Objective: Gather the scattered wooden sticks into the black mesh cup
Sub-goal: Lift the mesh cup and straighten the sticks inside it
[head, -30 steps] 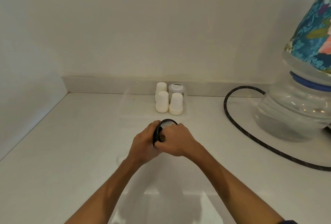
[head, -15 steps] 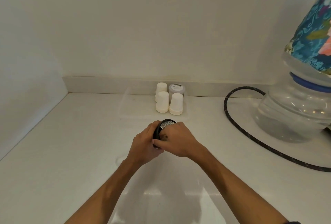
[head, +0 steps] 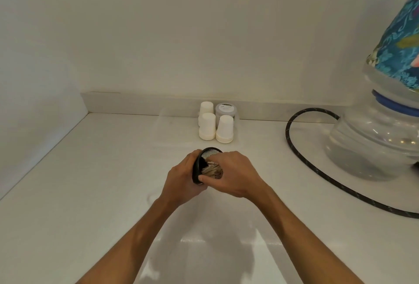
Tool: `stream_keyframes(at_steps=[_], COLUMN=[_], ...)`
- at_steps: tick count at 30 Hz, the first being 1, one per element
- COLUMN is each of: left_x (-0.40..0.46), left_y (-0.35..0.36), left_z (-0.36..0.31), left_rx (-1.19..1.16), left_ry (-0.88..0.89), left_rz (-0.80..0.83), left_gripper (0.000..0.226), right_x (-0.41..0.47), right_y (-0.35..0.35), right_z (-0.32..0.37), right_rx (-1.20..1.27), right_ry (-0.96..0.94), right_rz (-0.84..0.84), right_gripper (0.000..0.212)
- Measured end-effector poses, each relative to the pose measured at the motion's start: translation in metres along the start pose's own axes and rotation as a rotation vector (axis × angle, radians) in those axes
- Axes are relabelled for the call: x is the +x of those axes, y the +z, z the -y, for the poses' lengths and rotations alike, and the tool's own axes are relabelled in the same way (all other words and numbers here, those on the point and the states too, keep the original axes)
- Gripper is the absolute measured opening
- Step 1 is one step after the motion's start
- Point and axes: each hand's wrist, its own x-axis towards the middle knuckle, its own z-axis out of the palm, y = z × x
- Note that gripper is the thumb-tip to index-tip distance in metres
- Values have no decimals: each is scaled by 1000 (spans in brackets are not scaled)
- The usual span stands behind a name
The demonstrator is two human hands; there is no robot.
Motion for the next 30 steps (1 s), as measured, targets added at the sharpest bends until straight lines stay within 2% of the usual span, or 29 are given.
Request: stream_keyframes(at_steps=[3,7,10,13,16,20,24,26,28,30], left_x=[0,-4,-5,-5,-6,-9,-12,-13,-14,-16], left_y=[-1,2,5,6,10,15,17,17,18,18], left_z=[-1,0,2,2,2,2,10,13,15,16], left_rx=[-17,-36,-29,5,30,31,47,53,47,28], left_ry=[-8,-44,-47,-27,-23,-82,-139,-184,-224,-258], left_rz=[12,4,14,36,42,10,5,2,6,13], left_gripper=[89,88,90,89,83,79,83,86,88,89], right_x=[-5,-9,-11,-7,-3,1,-6,-14,-22,-29], right_y=[13,21,20,20,22,24,26,30,38,50], right_z=[1,-1,-3,-3,2,4,0,-6,-11,-13], right_rx=[-117,-65,-43,-110,-197,-213,-9,204,498,643], right_ry=[-21,19,13,84,107,76,111,265,446,539], right_rz=[119,121,71,110,192,152,-3,-136,-279,-316], right_gripper=[45,38,48,61,53,44,48,63,68,76])
